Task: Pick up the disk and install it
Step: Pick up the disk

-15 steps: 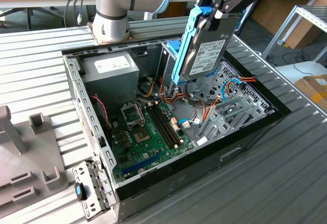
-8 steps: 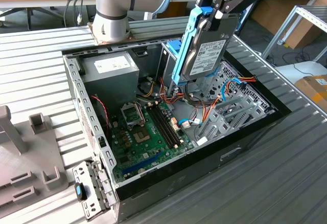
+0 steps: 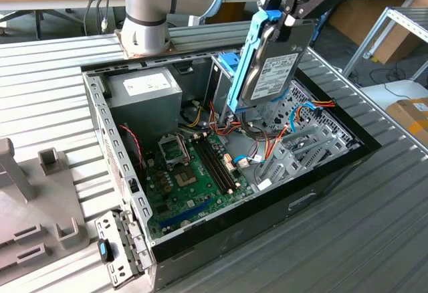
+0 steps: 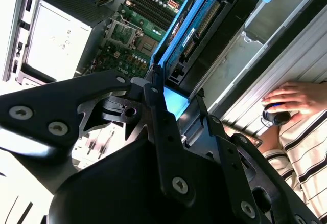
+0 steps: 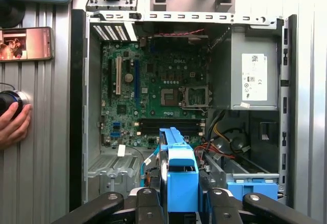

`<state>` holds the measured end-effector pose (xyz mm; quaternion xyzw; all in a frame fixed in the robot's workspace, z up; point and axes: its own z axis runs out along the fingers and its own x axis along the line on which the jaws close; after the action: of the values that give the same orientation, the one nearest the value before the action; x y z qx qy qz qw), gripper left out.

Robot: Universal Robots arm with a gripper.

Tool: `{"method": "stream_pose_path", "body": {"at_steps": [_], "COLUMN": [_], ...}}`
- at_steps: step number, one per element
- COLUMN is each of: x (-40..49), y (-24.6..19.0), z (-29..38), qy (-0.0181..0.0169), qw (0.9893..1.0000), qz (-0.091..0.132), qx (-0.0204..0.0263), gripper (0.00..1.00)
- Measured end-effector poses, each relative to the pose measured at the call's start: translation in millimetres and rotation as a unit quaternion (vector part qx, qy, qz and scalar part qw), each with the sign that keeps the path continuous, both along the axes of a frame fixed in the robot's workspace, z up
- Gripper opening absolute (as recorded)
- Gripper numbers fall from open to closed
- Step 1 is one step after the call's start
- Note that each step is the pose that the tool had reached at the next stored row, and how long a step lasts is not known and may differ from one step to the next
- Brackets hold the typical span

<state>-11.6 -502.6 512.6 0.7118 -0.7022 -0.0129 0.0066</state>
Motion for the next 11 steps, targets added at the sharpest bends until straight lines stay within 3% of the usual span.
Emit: {"method": "stream_pose_path", "body": {"at_steps": [11], "x": [0.3], "y": [-0.8], "z": [0.0], "qy": [0.0], "qw": [1.0], "qz": [0.0], "qx": [0.0], "gripper": [0.36]}}
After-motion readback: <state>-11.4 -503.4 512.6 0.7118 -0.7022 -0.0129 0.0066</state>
